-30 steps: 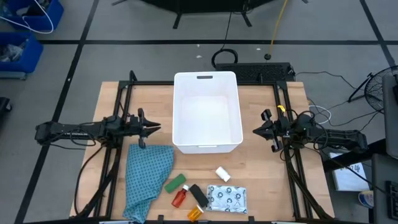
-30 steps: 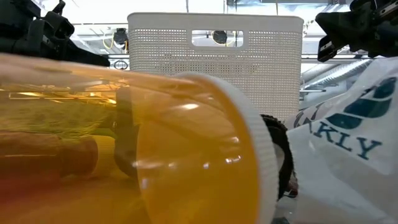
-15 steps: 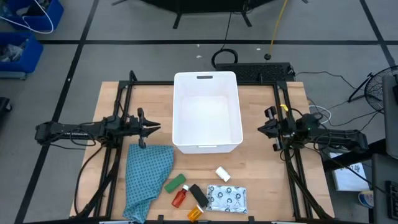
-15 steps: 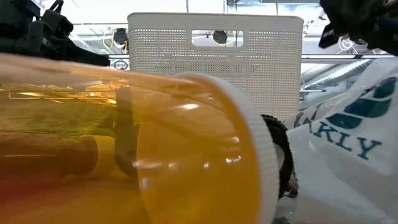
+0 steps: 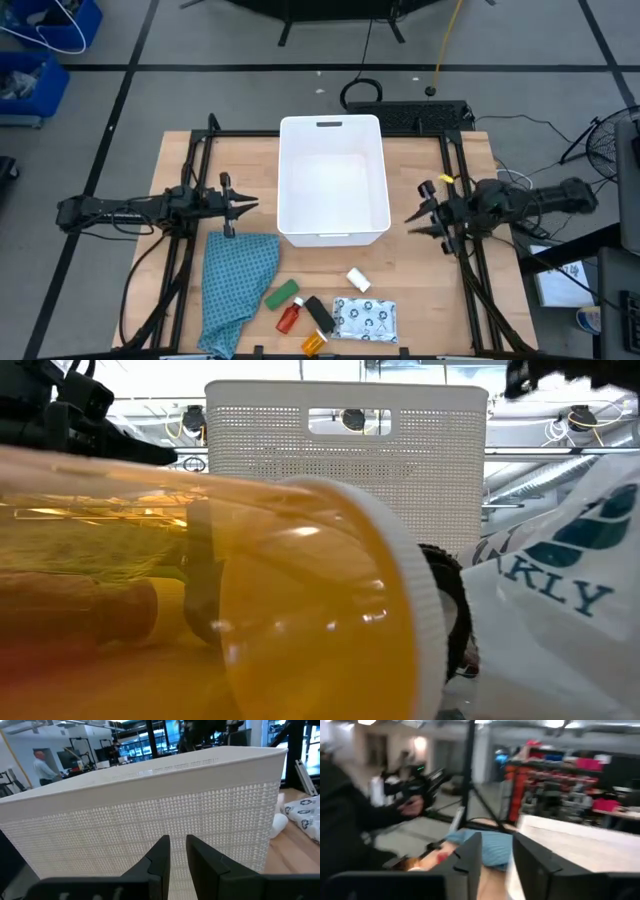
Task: Pick & place medical supplies in basket/bin
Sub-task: Put the white mailer bag into the white bin
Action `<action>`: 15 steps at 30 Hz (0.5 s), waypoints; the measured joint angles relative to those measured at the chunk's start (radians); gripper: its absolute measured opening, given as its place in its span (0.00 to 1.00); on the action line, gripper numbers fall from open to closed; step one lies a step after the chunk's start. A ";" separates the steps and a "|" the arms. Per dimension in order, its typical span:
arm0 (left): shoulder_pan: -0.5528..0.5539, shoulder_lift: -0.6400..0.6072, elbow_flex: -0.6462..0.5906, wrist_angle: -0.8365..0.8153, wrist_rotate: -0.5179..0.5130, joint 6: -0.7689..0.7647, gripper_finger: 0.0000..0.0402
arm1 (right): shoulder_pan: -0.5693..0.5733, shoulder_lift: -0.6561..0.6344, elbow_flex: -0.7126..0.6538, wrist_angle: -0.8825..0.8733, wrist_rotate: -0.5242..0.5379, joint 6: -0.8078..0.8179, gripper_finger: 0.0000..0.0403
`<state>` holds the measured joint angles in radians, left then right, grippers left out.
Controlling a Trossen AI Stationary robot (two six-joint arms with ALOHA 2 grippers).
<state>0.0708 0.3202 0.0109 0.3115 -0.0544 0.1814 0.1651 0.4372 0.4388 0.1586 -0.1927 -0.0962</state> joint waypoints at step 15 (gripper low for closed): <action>0.000 0.000 0.000 -0.008 0.000 -0.194 0.17 | 0.681 0.735 0.504 -0.314 0.868 0.053 0.53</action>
<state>0.0708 0.3202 0.0109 0.3034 -0.0540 -0.0123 0.8464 1.1717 0.9425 -0.1550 0.6752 -0.0435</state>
